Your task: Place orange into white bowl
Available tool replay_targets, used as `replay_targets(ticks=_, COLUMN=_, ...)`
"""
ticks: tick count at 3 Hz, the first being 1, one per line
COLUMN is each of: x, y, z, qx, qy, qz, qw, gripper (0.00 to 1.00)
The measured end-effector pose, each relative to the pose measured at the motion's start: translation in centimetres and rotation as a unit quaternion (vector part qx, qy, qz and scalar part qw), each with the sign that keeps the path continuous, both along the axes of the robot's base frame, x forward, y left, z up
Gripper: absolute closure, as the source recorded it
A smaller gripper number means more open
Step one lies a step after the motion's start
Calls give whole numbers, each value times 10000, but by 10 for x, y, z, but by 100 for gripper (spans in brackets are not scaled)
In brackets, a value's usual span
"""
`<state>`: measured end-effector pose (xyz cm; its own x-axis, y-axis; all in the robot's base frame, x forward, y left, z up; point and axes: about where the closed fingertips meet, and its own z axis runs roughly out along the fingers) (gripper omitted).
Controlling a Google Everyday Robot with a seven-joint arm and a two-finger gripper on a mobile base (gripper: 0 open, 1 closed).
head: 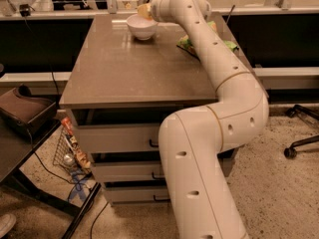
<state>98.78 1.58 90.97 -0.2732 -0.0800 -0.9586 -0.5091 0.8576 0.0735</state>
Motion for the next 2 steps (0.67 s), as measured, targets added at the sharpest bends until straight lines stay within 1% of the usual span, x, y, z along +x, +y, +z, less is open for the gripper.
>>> replay_targets(ticks=1, x=0, y=6, z=0, qx=76, qy=7, qz=48, qw=10000, gripper=74)
replay_targets(ticks=2, x=0, y=9, z=-2, qx=78, qy=20, qz=61, qw=9999, gripper=51)
